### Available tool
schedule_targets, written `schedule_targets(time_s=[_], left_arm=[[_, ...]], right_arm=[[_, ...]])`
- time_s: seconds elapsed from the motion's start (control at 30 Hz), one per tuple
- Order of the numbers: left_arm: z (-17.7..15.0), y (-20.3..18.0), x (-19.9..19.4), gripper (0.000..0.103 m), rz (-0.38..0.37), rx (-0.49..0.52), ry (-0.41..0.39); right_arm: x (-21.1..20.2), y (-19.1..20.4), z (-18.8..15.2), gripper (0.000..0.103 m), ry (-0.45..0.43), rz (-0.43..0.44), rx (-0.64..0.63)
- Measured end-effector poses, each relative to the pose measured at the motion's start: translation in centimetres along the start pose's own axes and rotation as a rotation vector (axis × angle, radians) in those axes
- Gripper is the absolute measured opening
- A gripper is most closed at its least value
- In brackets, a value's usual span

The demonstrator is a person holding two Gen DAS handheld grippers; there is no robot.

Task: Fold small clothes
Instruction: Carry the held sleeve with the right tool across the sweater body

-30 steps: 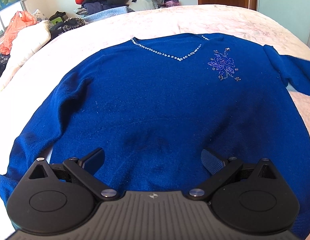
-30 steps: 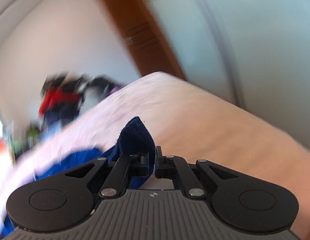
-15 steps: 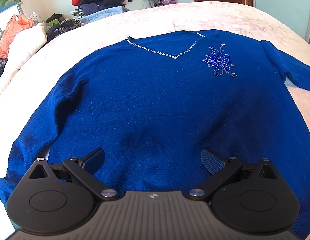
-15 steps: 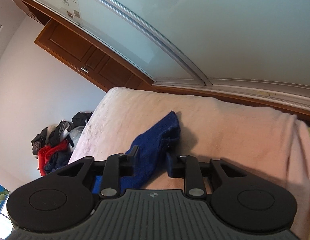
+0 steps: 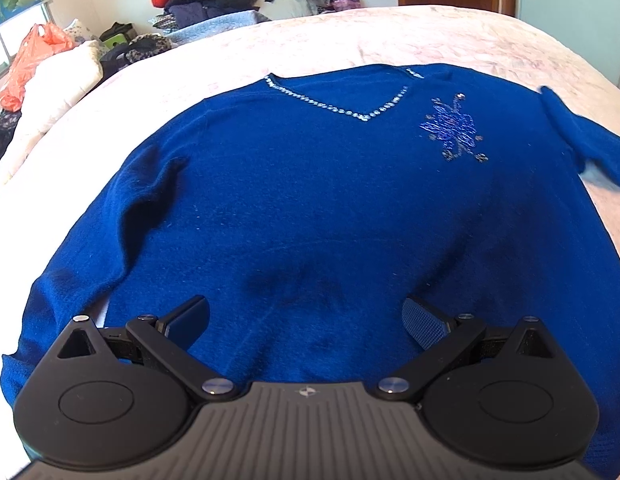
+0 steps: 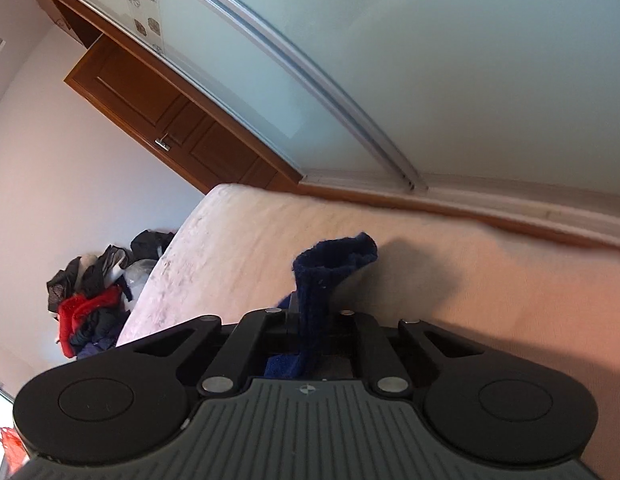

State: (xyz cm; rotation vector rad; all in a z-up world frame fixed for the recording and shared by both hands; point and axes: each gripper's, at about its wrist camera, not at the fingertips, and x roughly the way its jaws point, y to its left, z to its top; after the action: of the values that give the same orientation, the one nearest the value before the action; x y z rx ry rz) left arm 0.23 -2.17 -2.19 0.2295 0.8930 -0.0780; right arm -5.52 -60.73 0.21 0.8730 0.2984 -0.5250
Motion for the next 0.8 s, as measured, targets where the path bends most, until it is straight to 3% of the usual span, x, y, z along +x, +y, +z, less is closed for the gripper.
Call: schedule_targets(time_s=[0.17, 0.3, 0.47, 0.8], left_arm=[[0.1, 1.1, 0.3, 0.103, 0.017, -0.031, 0.006], [0.4, 2.0, 0.4, 0.103, 0.032, -0.056, 0.003], [0.8, 3.1, 0.5, 0.103, 0.052, -0.075, -0.011], [2.3, 4.0, 0.5, 0.103, 0.091, -0.078, -0.088]], right_arm=[[-2.0, -0.3, 5.7, 0.01, -0.117, -0.101, -0.127], [-1.8, -0.3, 8.2, 0.009, -0.122, -0.141, -0.19], [-1.2, 2.1, 6.9, 0.01, -0.111, -0.141, -0.266], [-0.5, 13.0, 1.2, 0.01, -0.081, 0.038, -0.472]])
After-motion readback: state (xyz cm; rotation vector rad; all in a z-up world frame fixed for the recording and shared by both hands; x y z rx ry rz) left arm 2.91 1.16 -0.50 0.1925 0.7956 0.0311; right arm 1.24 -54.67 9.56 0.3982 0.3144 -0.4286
